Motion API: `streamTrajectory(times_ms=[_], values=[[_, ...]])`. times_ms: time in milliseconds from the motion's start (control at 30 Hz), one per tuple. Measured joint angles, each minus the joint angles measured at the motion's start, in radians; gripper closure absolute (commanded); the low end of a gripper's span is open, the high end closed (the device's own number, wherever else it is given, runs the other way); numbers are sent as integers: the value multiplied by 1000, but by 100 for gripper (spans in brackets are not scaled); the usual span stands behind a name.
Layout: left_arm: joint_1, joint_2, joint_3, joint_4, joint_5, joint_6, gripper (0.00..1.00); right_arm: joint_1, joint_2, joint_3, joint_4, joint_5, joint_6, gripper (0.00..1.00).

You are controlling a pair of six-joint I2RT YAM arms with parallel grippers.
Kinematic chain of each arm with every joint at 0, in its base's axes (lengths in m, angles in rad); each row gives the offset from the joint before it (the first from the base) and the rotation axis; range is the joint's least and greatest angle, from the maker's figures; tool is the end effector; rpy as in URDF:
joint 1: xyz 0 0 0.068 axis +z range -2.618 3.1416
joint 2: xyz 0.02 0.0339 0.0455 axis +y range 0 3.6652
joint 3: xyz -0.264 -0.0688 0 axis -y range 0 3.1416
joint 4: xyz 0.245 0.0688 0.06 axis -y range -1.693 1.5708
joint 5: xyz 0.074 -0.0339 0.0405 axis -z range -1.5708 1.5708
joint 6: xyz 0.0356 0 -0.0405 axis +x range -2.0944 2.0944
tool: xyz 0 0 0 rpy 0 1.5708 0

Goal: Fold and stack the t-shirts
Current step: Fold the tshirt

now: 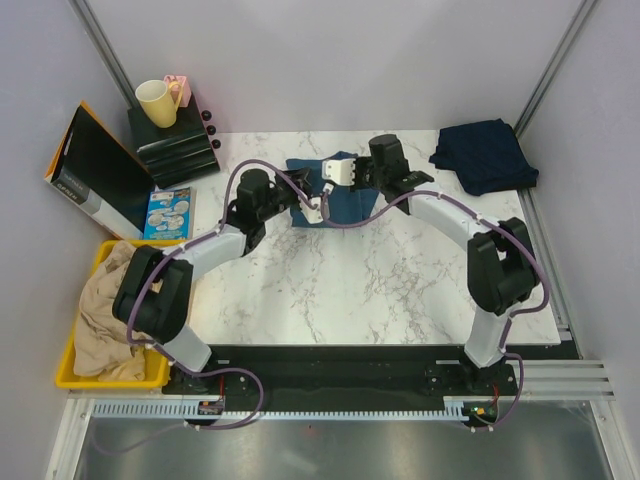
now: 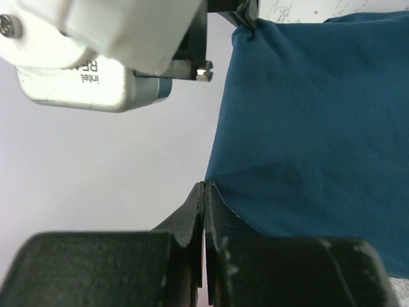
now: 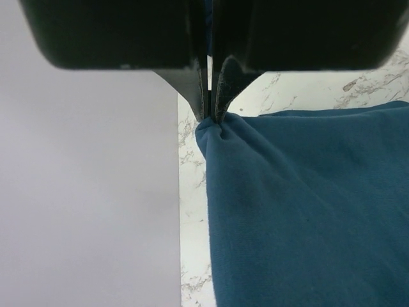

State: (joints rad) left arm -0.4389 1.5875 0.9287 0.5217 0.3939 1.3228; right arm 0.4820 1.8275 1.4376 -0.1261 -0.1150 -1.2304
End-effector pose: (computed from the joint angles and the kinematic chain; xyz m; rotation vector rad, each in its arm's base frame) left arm 0.3207 -0.1657 0.2603 1.4840 0.8453 0.3237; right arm 0.3805 0.2037 0.2773 -1.6319 1.3225 -0.3345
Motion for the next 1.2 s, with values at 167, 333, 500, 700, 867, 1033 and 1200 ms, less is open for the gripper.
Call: streamTrajectory(times_ms=[167,333,500,700,867,1033,1200], values=[[26,111,47,83,1,0,98,-13,81,51,32,27,4,100],[49,248,117,193,0,3,39,-32,162,98,93,56,25,54],[79,473,274,360,-75,32,1,-51,296,171,258,170,60,18],[106,671,398,491,-232,55,1,-73,422,233,352,296,99,19],[105,645,372,543,-254,54,1,-68,378,188,356,306,119,22],[98,584,321,591,-242,53,1,-53,291,129,313,307,159,25],[88,581,326,618,-269,54,1,-71,287,258,14,181,286,27]])
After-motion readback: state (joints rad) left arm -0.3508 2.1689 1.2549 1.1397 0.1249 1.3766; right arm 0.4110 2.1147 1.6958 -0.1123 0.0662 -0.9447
